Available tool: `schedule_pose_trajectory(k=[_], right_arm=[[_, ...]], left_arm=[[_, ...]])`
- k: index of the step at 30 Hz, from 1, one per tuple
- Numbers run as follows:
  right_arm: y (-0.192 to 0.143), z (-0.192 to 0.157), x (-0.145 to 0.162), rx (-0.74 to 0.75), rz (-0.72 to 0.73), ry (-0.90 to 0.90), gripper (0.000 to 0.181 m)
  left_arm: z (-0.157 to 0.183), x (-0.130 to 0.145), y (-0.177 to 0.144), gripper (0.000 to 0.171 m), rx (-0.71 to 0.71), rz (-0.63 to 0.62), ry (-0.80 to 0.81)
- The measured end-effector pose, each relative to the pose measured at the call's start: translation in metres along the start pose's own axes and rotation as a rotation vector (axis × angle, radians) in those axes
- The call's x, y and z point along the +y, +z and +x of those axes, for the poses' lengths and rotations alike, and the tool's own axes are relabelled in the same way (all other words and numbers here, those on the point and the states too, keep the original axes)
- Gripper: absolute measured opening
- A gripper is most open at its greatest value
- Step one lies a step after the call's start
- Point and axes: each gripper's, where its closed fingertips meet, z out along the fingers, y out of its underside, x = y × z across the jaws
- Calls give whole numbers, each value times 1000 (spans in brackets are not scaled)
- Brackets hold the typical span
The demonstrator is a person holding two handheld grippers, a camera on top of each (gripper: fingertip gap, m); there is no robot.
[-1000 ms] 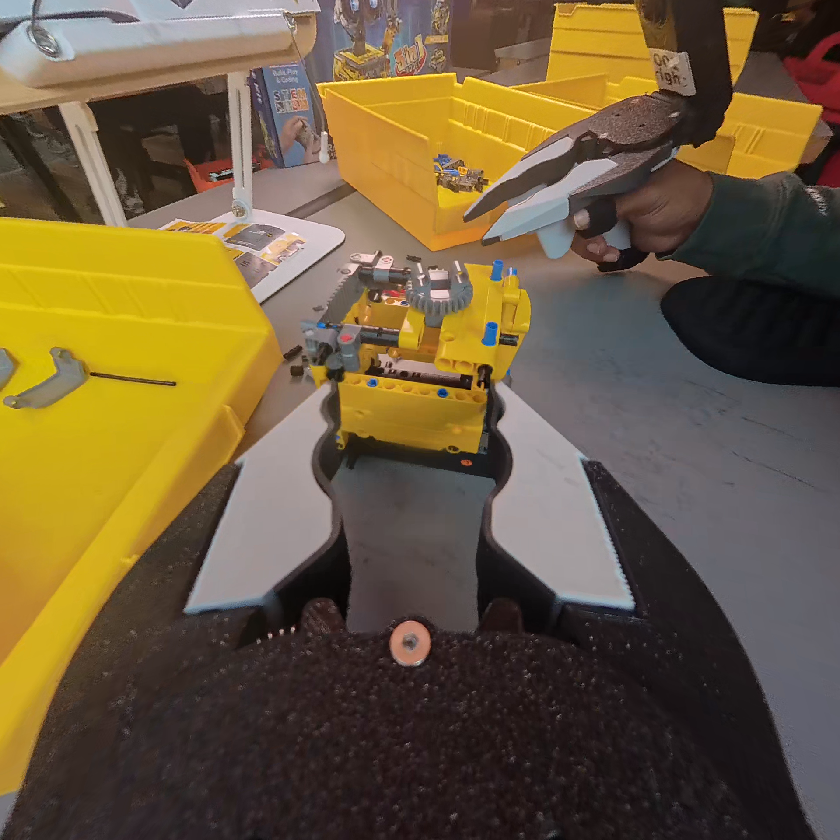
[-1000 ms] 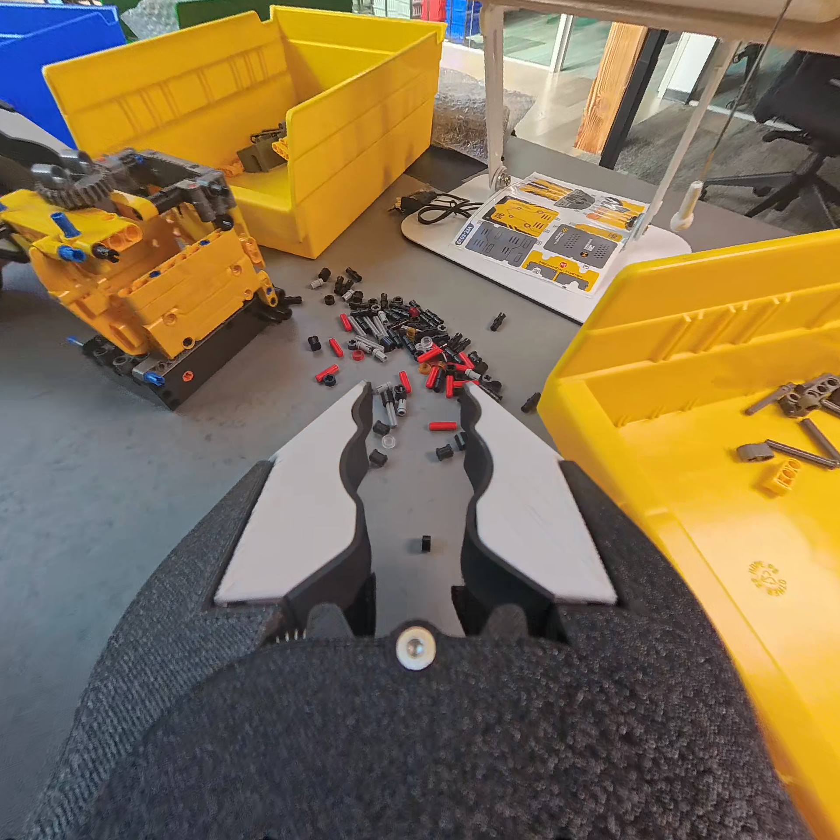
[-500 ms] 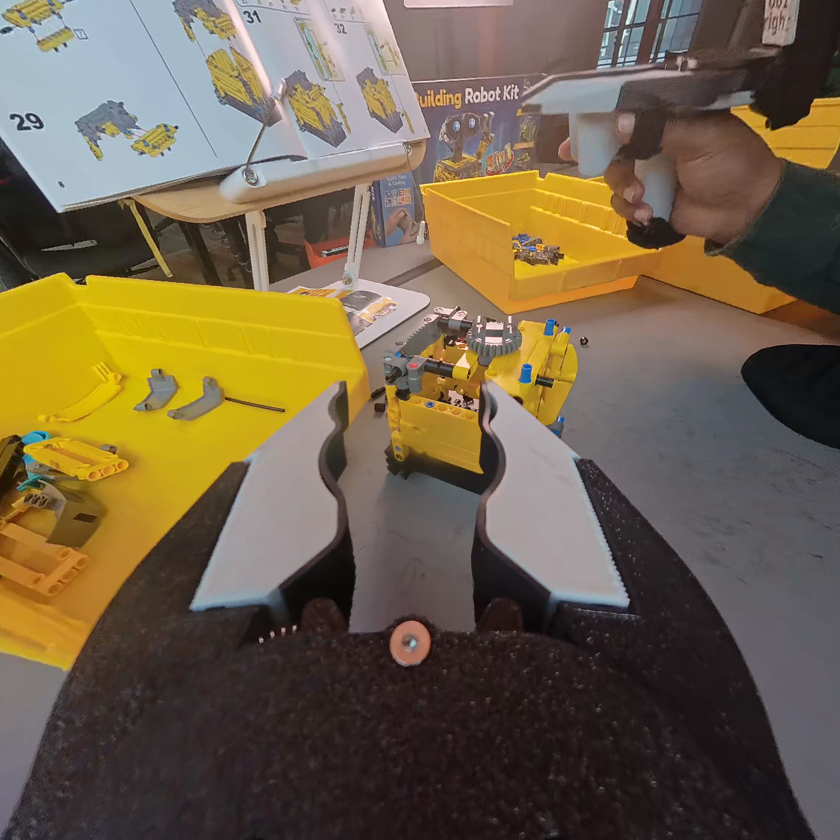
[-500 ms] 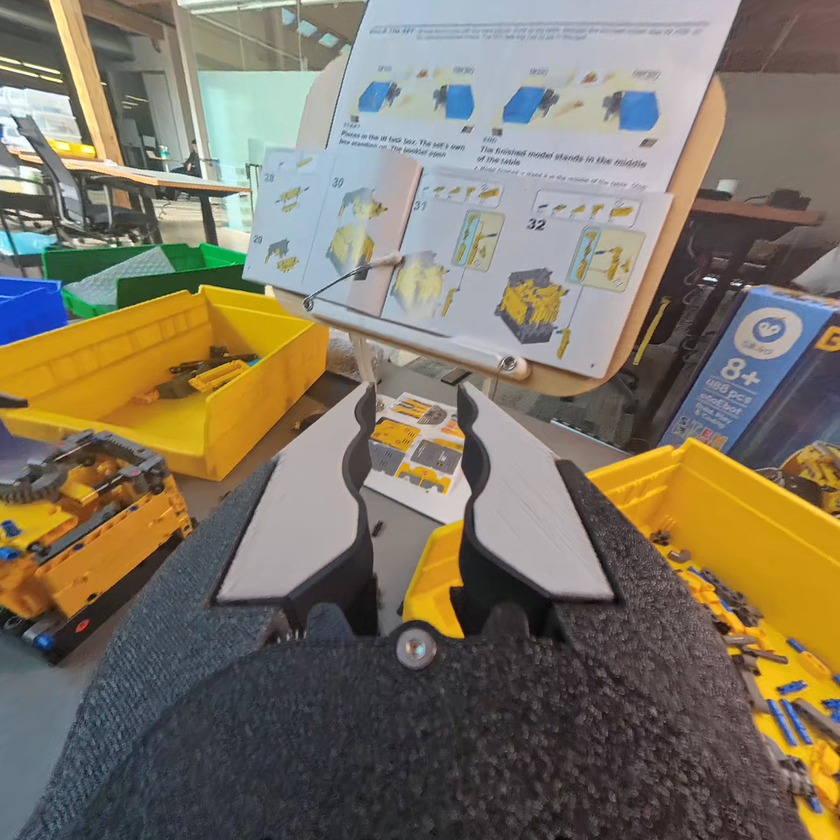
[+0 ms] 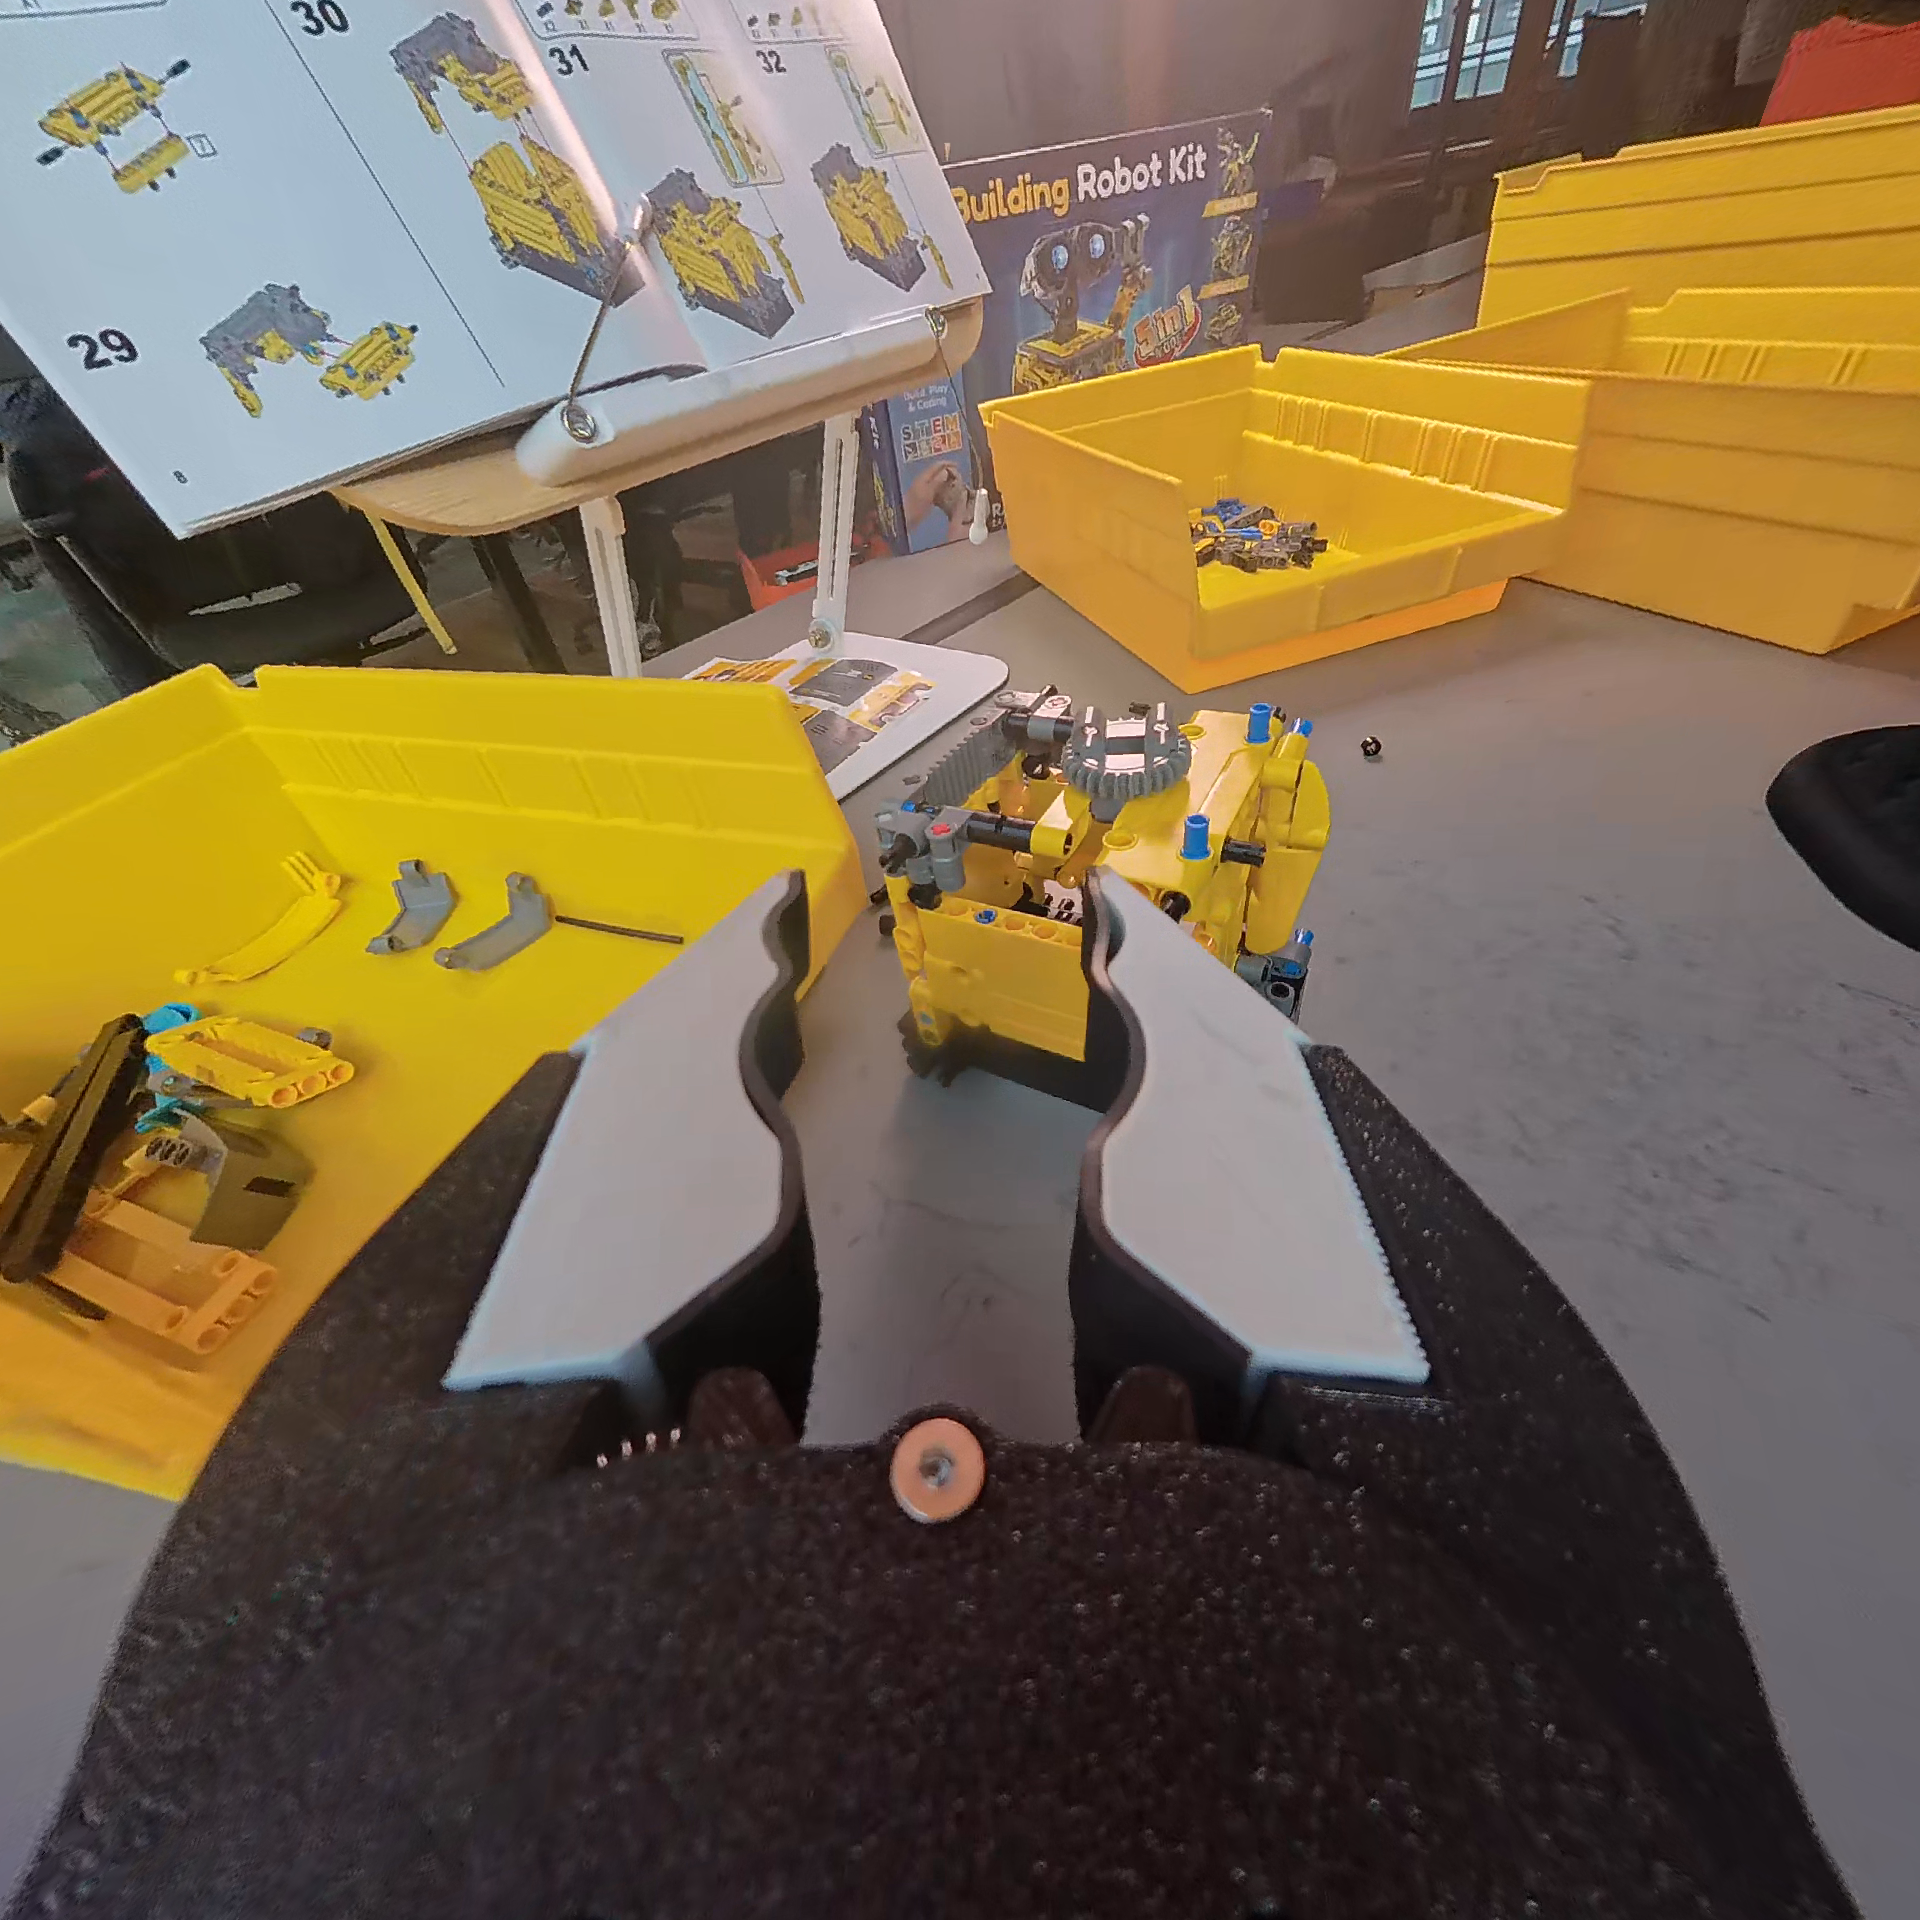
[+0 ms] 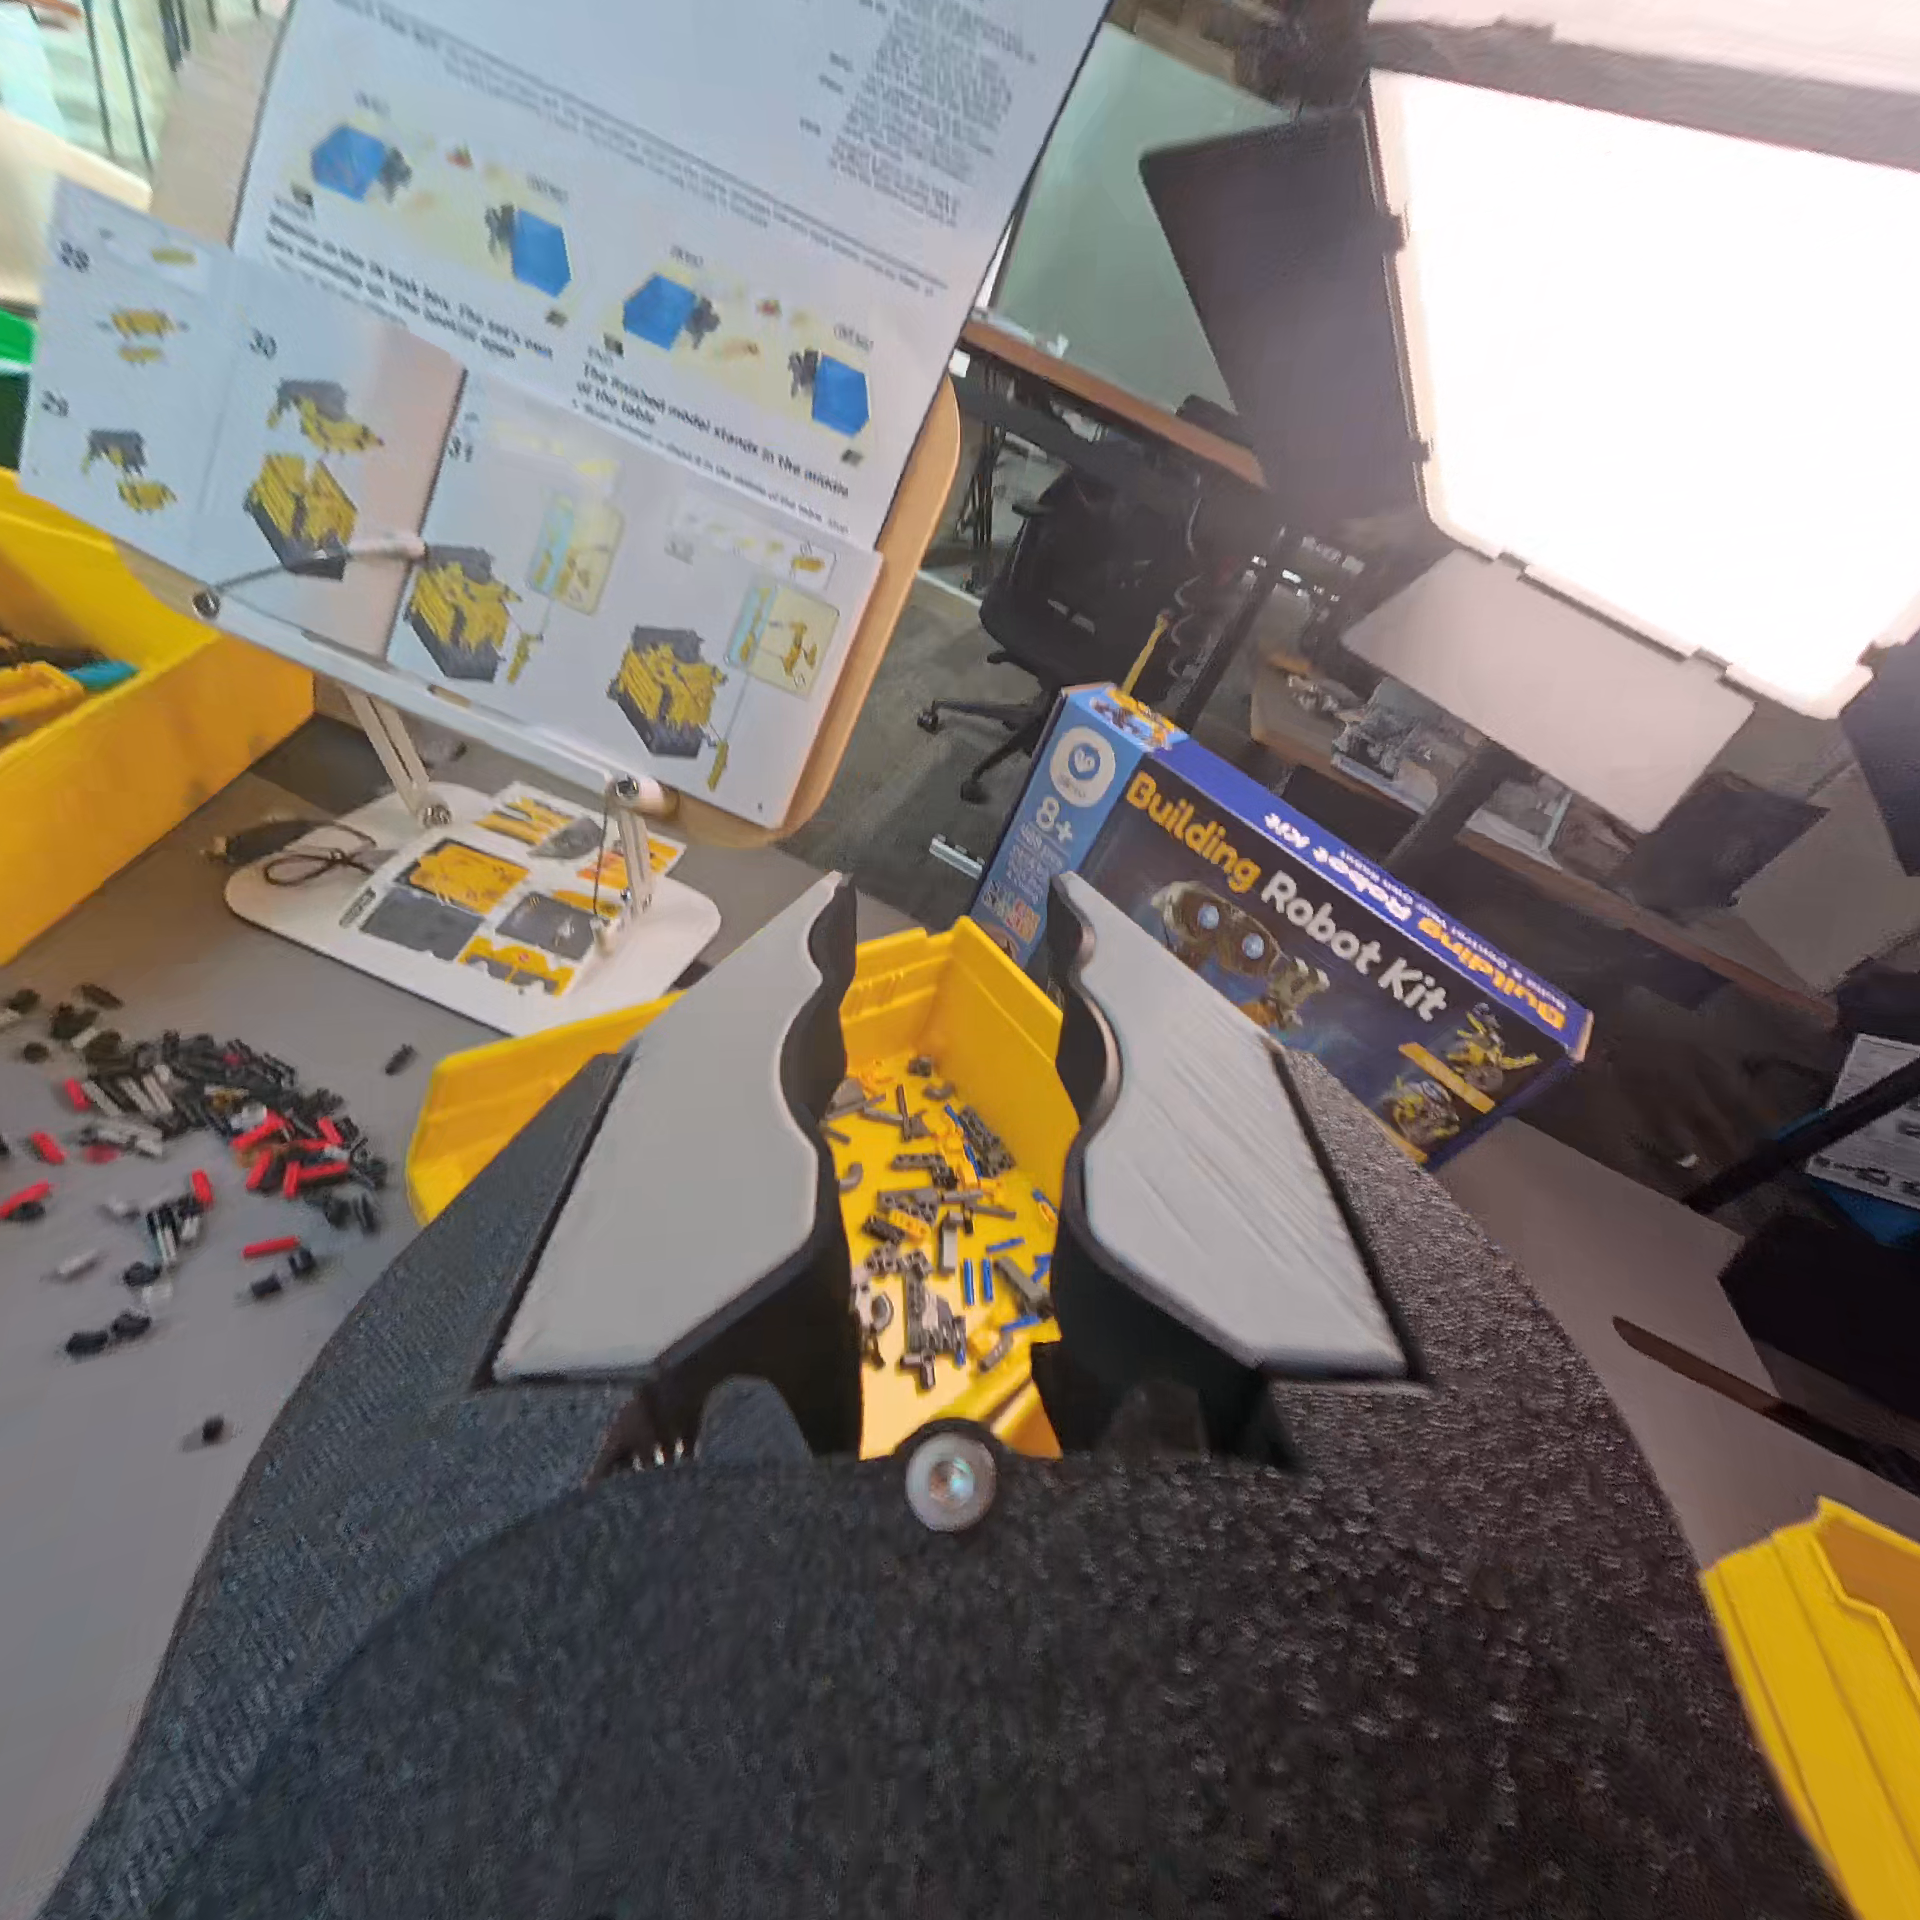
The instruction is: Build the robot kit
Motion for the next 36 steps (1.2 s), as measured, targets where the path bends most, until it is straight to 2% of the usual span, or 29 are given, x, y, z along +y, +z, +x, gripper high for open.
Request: schedule_pose_trajectory(k=[8,12,15,21,26,36], right_arm=[[-46,39,148,-172,-435,62,36],[-58,35,206,-252,-591,63,30],[-68,21,239,-327,-711,37,28],[-82,-1,282,-399,-903,31,24],[-89,5,309,-332,-1014,33,17],[-93,21,324,-251,-1068,152,8]], left_arm=[[-9,11,6,51,-46,-43,5],[-15,14,7,51,-72,-56,-23],[-17,15,6,51,-94,-67,-17],[-21,20,4,51,-119,-82,-30],[-25,23,4,50,-125,-89,-49],[-22,24,4,49,-117,-95,-34]])
